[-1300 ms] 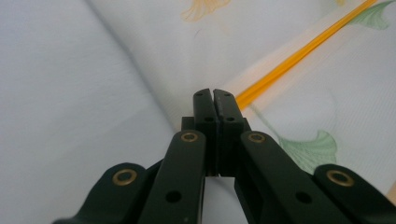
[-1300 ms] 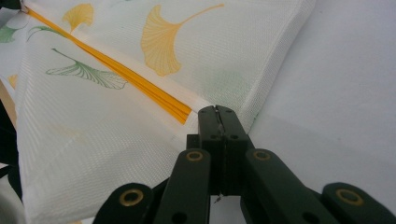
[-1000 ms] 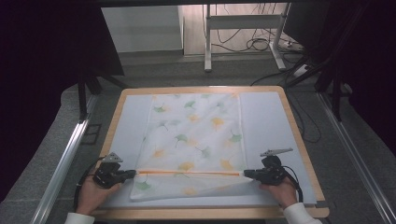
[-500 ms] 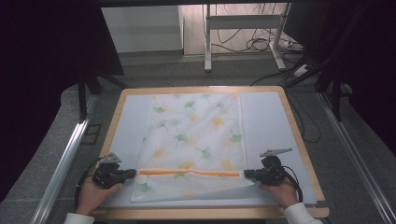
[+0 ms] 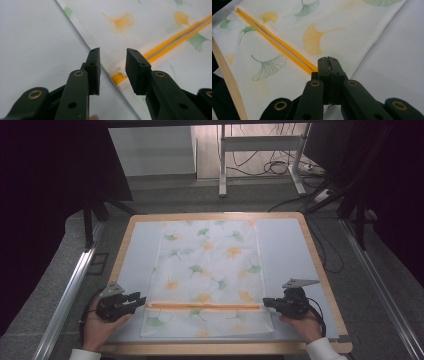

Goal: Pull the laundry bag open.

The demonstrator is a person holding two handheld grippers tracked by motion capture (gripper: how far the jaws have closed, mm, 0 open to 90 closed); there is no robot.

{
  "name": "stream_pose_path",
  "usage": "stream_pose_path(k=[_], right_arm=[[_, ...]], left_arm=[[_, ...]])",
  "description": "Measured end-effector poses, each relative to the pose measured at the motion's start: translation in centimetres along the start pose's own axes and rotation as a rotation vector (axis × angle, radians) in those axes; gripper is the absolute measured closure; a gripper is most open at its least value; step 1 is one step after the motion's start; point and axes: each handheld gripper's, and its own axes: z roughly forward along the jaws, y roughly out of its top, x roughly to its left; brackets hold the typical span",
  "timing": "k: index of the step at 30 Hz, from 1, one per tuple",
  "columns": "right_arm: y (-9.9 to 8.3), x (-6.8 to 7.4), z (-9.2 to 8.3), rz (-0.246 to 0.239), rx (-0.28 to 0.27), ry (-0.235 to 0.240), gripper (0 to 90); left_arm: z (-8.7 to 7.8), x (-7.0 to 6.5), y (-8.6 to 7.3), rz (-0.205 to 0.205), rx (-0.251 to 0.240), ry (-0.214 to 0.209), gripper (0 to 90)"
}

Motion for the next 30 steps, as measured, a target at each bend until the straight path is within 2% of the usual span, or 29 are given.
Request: stream_pose_path(k=[5,9,14,19,22,26,30], right_arm=[[0.1,0.0,-0.7,-0.050,-0.068,-0.024,82.6],[0.0,-0.2,-1.3,-0.089,-0.105,-0.069,69.8],[-0.2,-1.2,-2.2,-0.063,-0.159,-0.119,54.7],[-0.6,-2.5,-2.8,-0.065,-0.169,-0.188,48.1],[-0.7,-2.8,-3.0,-0.043,-0.171,-0.194,46.1],[-0.7,-2.6,-2.9,-0.053,-0.164,-0.193,43.5],[-0.6,-2.6,-2.7,-0.042,-0.156,-0.201,38.1]], left_arm=[[-0.5,0.1,0.1,-0.001,-0.045,0.062,56.0],[-0.4,0.5,0.1,-0.006,-0.057,0.083,52.6],[-0.1,1.0,0.0,0.005,-0.071,0.109,50.8],[0.4,1.7,0.0,0.001,-0.063,0.137,47.6],[0.6,1.6,0.1,0.006,-0.056,0.138,46.6],[0.8,1.5,0.0,0.017,-0.043,0.138,45.0],[0.8,1.5,-0.1,0.006,-0.035,0.124,44.3]])
